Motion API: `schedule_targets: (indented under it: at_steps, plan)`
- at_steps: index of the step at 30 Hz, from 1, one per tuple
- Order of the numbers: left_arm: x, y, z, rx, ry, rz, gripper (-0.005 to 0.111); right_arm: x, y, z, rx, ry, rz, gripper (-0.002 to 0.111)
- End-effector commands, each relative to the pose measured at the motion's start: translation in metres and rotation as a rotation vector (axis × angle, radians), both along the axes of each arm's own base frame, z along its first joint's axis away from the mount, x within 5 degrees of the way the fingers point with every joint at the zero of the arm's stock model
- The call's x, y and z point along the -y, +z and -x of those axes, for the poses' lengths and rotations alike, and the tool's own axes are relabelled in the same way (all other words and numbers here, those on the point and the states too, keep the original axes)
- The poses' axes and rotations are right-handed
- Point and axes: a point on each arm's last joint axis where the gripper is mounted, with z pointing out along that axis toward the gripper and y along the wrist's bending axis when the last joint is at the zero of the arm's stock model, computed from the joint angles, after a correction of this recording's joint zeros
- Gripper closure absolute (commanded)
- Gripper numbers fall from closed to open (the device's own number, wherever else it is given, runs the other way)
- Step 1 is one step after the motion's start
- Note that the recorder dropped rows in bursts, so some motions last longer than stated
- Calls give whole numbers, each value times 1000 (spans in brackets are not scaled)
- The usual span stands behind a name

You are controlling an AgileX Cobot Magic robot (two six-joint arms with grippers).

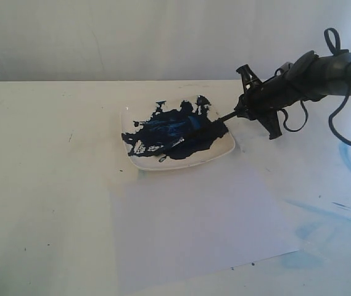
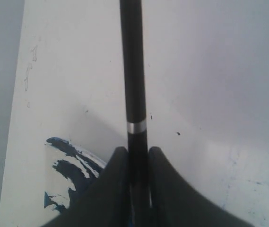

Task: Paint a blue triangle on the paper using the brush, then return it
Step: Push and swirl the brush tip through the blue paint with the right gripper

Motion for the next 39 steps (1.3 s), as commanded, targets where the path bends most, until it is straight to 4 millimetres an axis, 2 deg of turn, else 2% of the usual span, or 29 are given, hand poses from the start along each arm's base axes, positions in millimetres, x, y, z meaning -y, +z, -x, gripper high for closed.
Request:
schedule_targets:
  at_steps: [1,5,9,23,26,30,33,36,39]
  plan:
    - [0,-1,0,0,-4,4,107,1,2,-1,14,-7,4,106]
    - [0,-1,0,0,-4,4,107,0,2,0,9,-4,3,96]
    - [0,-1,0,0,-4,4,107,0,2,0,7,-3,3,90]
    - [0,-1,0,0,-4,4,107,0,1,1,-1,14,7,89]
    - [0,-1,0,0,-4,4,107,0,-5,1,-14,12,8,88]
    - [0,-1,0,0,-4,4,107,-2,-19,2,-58,0,-15,76]
    - [0,-1,0,0,-4,4,107,-2,-23,1,-64,-5,-17,66]
    - [0,-1,0,0,-4,4,107,-1,-23,0,-45,-1,-6,61]
    - [0,-1,0,0,-4,4,107,-1,-22,0,-40,-8,-10,60]
